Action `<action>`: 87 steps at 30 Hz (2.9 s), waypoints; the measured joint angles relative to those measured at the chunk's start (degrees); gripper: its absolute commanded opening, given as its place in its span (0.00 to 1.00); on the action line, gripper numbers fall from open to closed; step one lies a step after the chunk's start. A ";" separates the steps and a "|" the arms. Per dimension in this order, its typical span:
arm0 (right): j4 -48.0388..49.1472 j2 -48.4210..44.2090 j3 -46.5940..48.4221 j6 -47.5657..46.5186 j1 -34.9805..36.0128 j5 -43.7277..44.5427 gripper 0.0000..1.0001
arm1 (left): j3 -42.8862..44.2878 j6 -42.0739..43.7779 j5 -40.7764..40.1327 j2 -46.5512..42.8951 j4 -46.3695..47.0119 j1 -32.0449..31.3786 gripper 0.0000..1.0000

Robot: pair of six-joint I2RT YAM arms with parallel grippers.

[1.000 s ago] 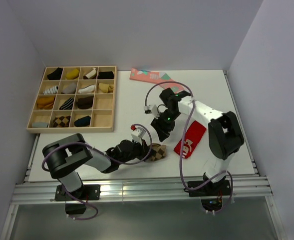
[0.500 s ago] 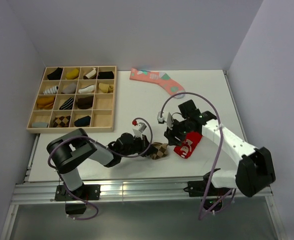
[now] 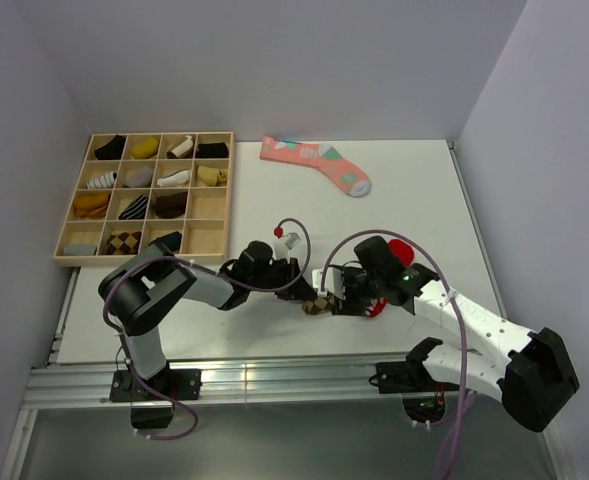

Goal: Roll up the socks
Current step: Roll the sock at the center of the board.

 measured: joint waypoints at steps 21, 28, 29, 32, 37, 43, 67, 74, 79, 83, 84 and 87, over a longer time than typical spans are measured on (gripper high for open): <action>10.32 8.09 -4.11 -2.12 12.17 10.73 0.68 | 5.53 -0.79 7.13 3.26 -7.15 2.45 0.00; 14.40 12.70 -4.02 -2.05 13.09 14.45 0.59 | 7.23 -1.88 8.76 4.35 -9.29 3.72 0.00; 15.02 13.16 -4.00 -2.03 13.14 14.86 0.56 | 7.54 -2.01 9.01 4.46 -9.77 3.91 0.00; 16.09 14.16 -3.82 -1.60 13.16 15.63 0.44 | 8.57 -2.71 9.73 4.96 -11.39 4.37 0.00; 16.68 14.97 -3.65 -0.26 13.25 16.31 0.21 | 9.11 -4.83 9.57 5.07 -13.07 4.63 0.16; 18.82 15.96 -3.56 1.09 13.42 16.52 0.08 | 6.86 -9.35 4.31 1.40 -15.63 4.72 0.34; 21.81 20.90 0.24 9.64 13.77 17.97 0.01 | -12.94 -51.93 -33.24 -25.22 -24.57 -8.46 0.56; 21.73 21.09 0.63 12.48 13.75 17.99 0.00 | -12.92 -61.72 -42.80 -21.73 -20.63 -13.20 0.59; 21.57 21.40 1.11 14.40 13.73 17.99 0.00 | -12.94 -66.38 -47.10 -18.47 -17.09 -15.04 0.60; 21.53 21.46 1.25 15.30 13.73 18.03 0.00 | -13.03 -67.89 -49.94 -16.98 -13.22 -16.57 0.62; 21.51 21.59 1.36 15.47 13.73 18.03 0.00 | -13.16 -67.95 -50.49 -16.74 -12.22 -16.83 0.63; 21.14 22.12 1.97 16.13 13.73 18.01 0.00 | -13.60 -68.70 -51.74 -15.89 -10.08 -17.66 0.64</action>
